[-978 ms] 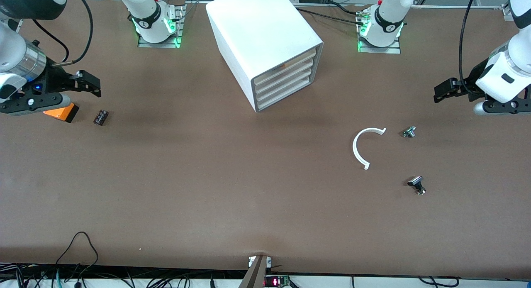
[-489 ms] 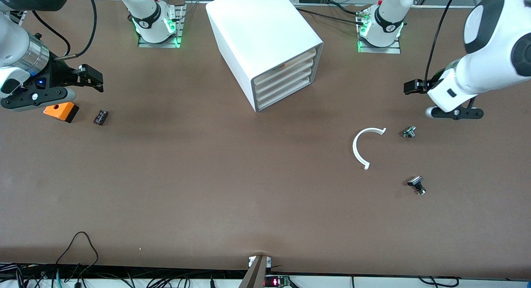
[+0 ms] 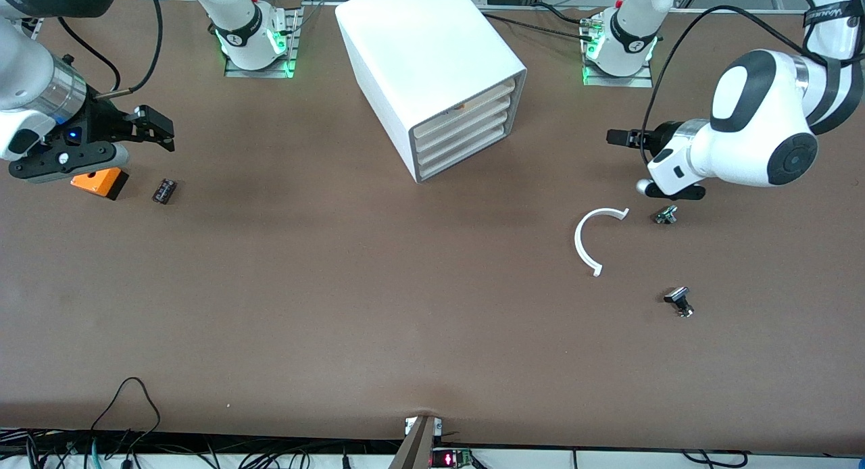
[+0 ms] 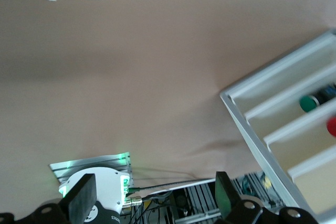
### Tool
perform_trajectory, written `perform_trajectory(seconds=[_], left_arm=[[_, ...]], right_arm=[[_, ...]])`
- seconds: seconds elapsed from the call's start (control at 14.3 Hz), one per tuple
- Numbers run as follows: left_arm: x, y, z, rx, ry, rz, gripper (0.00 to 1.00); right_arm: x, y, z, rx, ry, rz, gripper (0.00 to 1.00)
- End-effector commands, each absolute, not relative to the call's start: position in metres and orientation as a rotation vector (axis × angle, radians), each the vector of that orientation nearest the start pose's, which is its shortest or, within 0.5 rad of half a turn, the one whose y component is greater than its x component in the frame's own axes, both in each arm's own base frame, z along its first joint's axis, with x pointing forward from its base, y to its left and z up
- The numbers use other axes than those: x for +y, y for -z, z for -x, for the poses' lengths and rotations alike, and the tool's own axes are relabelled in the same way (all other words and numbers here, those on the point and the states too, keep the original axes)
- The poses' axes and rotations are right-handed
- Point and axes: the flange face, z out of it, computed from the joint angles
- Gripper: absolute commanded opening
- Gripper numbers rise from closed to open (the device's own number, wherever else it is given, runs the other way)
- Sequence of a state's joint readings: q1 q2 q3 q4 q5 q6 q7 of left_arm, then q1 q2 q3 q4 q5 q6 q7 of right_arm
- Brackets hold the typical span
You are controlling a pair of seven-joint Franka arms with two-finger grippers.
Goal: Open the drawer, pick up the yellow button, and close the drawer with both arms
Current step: 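Move the left gripper to the drawer handle while the right gripper approaches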
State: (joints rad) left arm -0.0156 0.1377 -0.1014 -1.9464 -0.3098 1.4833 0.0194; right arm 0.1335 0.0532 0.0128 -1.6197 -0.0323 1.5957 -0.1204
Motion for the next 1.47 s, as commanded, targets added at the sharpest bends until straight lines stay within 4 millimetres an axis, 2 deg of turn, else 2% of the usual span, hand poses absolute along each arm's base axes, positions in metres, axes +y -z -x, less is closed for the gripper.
perform_trajectory(seconds=[0.0, 0.14, 0.35, 0.56, 0.84, 0.91, 1.05, 1.19, 1.33, 1.4], left_arm=[[-0.107, -0.367, -0.497, 0.351, -1.172, 3.305, 1.0], [-0.123, -0.349, -0.487, 0.401, -1.282, 3.383, 1.0], [-0.149, -0.337, -0.48, 0.392, -1.403, 3.491, 1.0], [-0.176, -0.335, -0.471, 0.38, -1.465, 3.565, 1.0], [-0.215, -0.311, -0.452, 0.276, -1.45, 3.67, 1.0], [-0.226, -0.31, -0.449, 0.303, -1.429, 3.67, 1.0], [-0.231, -0.303, -0.447, 0.273, -1.442, 3.681, 1.0], [-0.246, -0.301, -0.441, 0.288, -1.464, 3.698, 0.99], [-0.257, -0.303, -0.438, 0.271, -1.504, 3.724, 0.99], [-0.259, -0.301, -0.438, 0.262, -1.5, 3.73, 0.98]], right_arm=[[0.125, -0.567, -0.571, -0.563, -0.067, 3.229, 1.0], [0.146, -0.56, -0.57, -0.575, -0.067, 3.259, 1.0], [0.167, -0.548, -0.574, -0.573, -0.048, 3.253, 1.0], [0.179, -0.541, -0.575, -0.604, -0.044, 3.24, 1.0], [0.225, -0.536, -0.562, -0.704, -0.054, 3.127, 1.0], [0.241, -0.539, -0.556, -0.78, -0.046, 3.103, 1.0], [0.26, -0.555, -0.549, -0.965, 0.001, 3.049, 1.0], [0.26, -0.564, -0.55, -1.177, 0.025, 2.961, 1.0], [0.265, -0.58, -0.55, -1.529, 0.072, 2.74, 1.0], [0.265, -0.58, -0.551, -1.63, 0.079, 2.65, 1.0]])
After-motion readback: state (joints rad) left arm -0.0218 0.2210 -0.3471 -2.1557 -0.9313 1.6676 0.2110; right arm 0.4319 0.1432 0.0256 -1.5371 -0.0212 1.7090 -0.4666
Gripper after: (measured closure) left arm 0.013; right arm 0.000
